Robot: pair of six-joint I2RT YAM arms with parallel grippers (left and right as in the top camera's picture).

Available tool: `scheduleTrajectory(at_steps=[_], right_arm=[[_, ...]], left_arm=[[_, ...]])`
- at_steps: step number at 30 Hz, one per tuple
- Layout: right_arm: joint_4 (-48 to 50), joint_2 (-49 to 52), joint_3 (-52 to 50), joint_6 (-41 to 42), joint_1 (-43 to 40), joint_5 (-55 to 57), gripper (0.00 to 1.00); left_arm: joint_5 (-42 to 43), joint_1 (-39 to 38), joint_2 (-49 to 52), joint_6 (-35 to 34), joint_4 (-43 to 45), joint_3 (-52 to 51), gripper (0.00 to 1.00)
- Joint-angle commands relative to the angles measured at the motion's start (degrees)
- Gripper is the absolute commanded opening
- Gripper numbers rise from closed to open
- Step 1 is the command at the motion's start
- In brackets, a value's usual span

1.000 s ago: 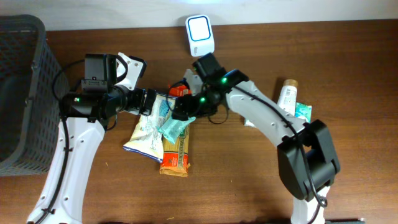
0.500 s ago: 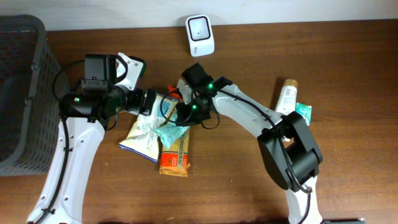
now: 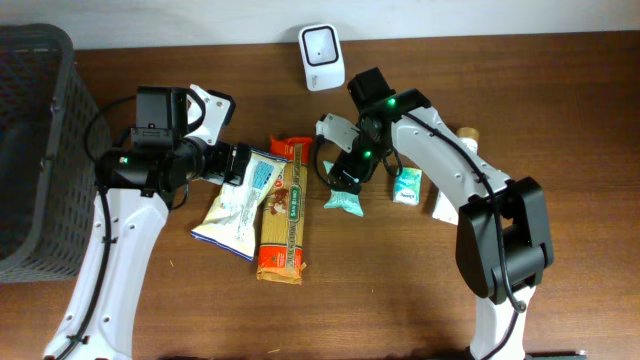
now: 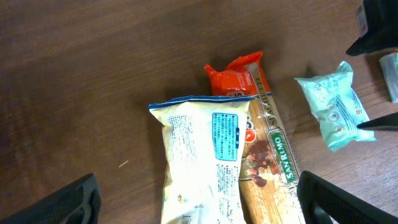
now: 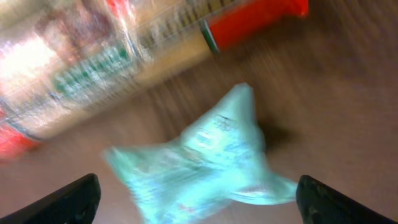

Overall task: Scan the item barcode
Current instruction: 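Grasp the light-green pack from the pile with the right gripper, then carry the light-green pack up to the scanner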

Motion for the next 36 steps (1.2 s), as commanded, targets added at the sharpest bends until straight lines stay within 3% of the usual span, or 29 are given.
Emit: scheduleTrajectory(at_steps=[1,2,3,4,5,6,9,15,17,19,21,24,30,36], right_arm=[[0.3,-0.1,1.4,19.6,0.1,-16.1,0.99],[2.7,0.1,0.1,22.0,0.4,-20.0,1.0],[4.0,0.3,-0.5,24.7,0.8,-20.8,0.88],[6.7,0.7,-2.3,30.7,1.9,-20.3,0.63],[8.7,0.7,-4.5,37.4,3.0,-18.4,0.24],[9.3,0.7,-5.9,41.3,3.7,-16.5,0.16],[7.9,0.7,-10.3,50.2,5.4,-9.7,0.15],[-3.8,0.5,-10.1,49.7,0.2,-0.1,0.26],[-5.2,0.5,-9.9,46.2,-2.3,0.0,0.4],[-6.6,0.1,-8.6,42.2,-4.8,0.0,0.47],[-8.5,-0.7,-5.8,42.2,-6.4,-1.0,0.47],[-8.2,-2.2,-2.7,42.1,-4.9,-2.8,0.46],[-1.2,-1.5,-2.0,46.1,2.7,-5.3,0.13],[0.2,0.6,-6.3,47.6,6.8,-1.3,0.13]], left_arm=[[0.0,0.2,-0.5,0.9,0.1,0.4,0.99],[0.0,0.2,-0.5,0.9,0.1,0.4,0.99],[0.0,0.2,-0.5,0.9,0.1,0.4,0.99],[0.0,0.2,-0.5,0.9,0.1,0.4,0.99],[0.0,0.2,-0.5,0.9,0.1,0.4,0.99],[0.0,0.2,-0.5,0.9,0.1,0.4,0.99],[0.0,0.2,-0.5,0.9,0.1,0.4,1.0],[0.0,0.2,-0.5,0.9,0.1,0.4,0.99],[0.0,0.2,-0.5,0.9,0.1,0.4,0.99],[0.0,0.2,-0.5,0.9,0.1,0.4,0.99],[0.0,0.2,-0.5,0.9,0.1,0.4,0.99],[0.0,0.2,-0.5,0.9,0.1,0.4,0.99],[0.0,0.2,-0.5,0.9,0.1,0.4,0.99],[0.0,0.2,-0.5,0.9,0.1,0.4,0.99]])
